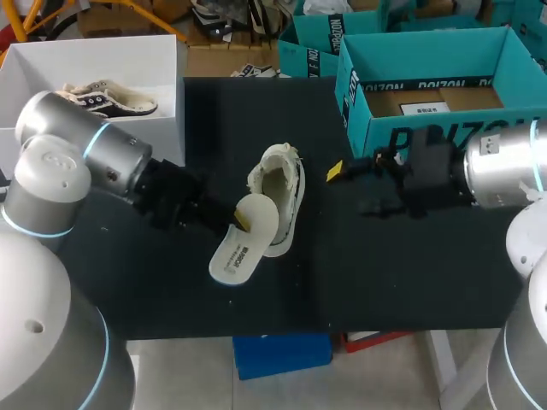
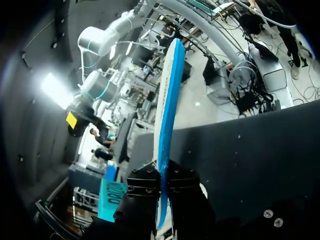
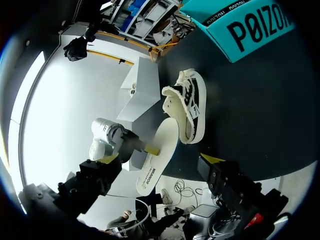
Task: Take the shoe out of the shoebox, open the shoe tongue, remove and reinsert the insole, then place the shoe into the shoebox
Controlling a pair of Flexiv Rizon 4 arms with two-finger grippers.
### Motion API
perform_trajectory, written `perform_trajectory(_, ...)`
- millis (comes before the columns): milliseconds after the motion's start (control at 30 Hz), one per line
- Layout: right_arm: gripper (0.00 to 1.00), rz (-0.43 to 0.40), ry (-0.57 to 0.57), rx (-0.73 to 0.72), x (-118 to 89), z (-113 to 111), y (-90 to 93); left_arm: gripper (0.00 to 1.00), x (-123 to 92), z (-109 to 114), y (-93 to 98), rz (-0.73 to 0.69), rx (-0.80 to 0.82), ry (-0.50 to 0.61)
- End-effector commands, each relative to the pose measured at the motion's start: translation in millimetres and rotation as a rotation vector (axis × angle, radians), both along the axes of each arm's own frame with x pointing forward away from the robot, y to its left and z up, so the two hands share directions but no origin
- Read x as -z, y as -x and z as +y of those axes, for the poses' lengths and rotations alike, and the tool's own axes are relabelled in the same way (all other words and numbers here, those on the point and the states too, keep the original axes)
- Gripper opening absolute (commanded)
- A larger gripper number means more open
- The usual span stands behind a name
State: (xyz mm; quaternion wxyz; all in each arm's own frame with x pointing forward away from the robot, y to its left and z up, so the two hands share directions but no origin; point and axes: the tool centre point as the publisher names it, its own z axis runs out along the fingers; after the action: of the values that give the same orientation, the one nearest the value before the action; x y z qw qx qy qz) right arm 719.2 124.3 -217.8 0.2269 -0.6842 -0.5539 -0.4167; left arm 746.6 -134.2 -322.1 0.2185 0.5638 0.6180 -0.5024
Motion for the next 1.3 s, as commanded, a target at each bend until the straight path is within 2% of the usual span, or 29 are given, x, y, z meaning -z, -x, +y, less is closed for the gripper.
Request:
perform_trajectory(33, 1.00, -0.023, 0.005, 0.039, -2.6, -2.1, 6.8, 0.00, -0.3, -1.7, -3.8, 0.001, 0.013, -0.020)
perform_trajectory(400, 1.00, -0.023, 0.005, 0.039, -2.6, -2.1, 6.8, 0.00, 9.4, 0.8, -14.6, 0.009, 0.098, -0.159)
perform_trajectory(833, 1.00, -0.023, 0.005, 0.039, -2.6, -2.1, 6.8, 0.00, 22.8, -18.6, -28.5, 0.074, 0.159, -0.137)
perform_trajectory(1300, 1.00, -0.023, 0.005, 0.039, -2.6, -2.1, 6.8, 0.00, 34.6, -25.5, -50.0, 0.061, 0.137, -0.177)
